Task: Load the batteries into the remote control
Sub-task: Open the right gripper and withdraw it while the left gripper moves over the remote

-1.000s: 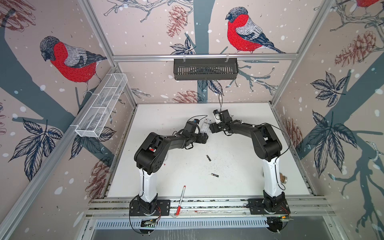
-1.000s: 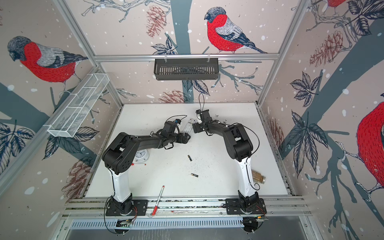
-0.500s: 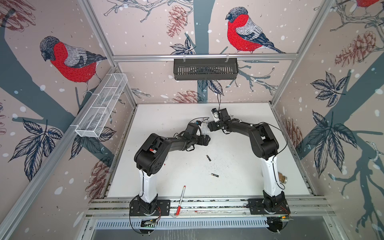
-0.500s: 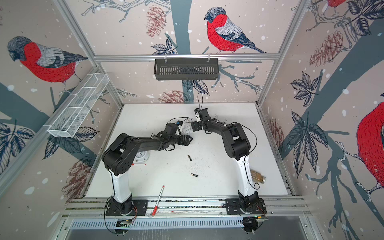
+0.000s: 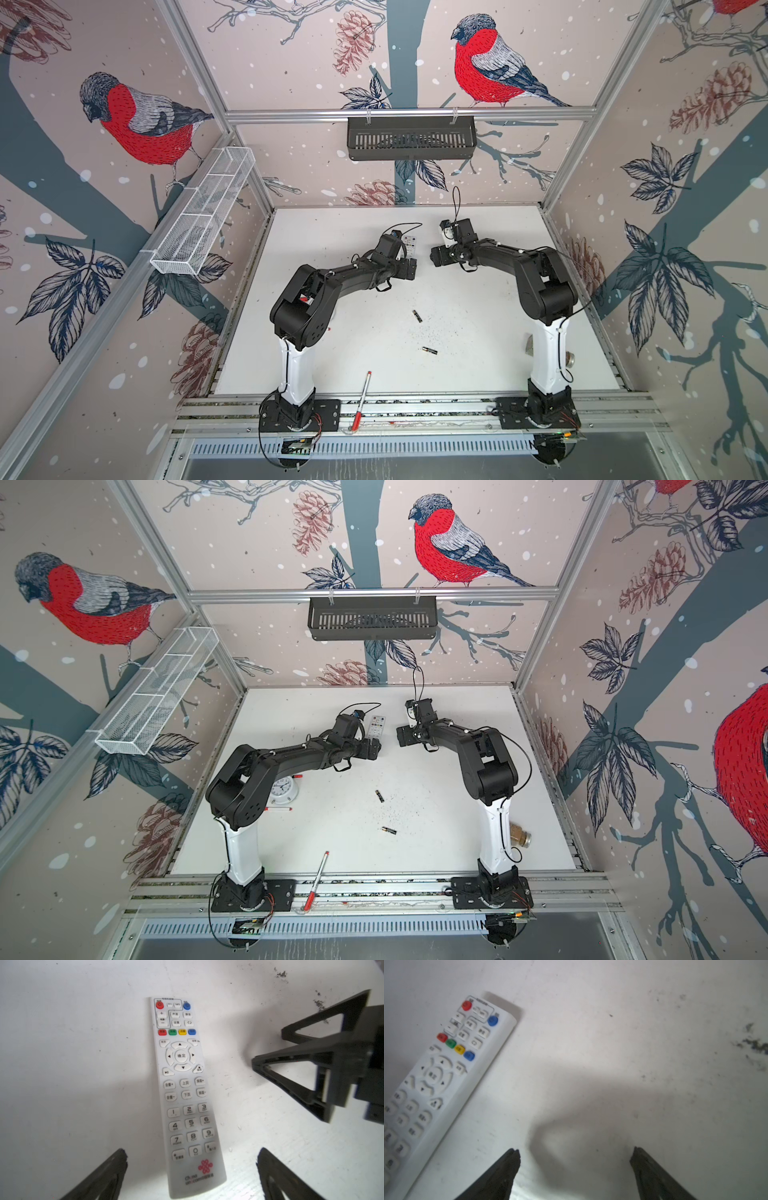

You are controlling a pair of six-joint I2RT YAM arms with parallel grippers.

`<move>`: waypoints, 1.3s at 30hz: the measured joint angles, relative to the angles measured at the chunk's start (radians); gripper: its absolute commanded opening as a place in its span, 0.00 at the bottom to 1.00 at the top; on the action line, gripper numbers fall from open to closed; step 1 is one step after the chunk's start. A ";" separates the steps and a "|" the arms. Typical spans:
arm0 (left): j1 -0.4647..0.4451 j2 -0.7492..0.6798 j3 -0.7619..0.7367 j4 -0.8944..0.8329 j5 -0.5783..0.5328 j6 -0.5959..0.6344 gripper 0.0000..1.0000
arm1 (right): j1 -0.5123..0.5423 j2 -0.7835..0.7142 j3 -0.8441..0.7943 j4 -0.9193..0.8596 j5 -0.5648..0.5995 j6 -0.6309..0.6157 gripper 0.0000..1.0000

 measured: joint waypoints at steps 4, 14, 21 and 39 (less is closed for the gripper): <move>0.000 0.010 0.067 -0.095 -0.020 0.008 0.98 | 0.007 -0.036 -0.038 -0.020 -0.003 0.017 0.99; 0.001 0.013 0.156 -0.244 -0.075 0.056 0.98 | 0.014 -0.090 -0.101 -0.045 -0.003 0.020 1.00; 0.001 0.062 0.193 -0.294 -0.091 0.077 0.98 | 0.014 -0.111 -0.130 -0.038 0.040 0.021 1.00; 0.002 0.153 0.311 -0.370 -0.150 0.056 0.89 | 0.027 -0.186 -0.224 -0.016 0.117 0.042 1.00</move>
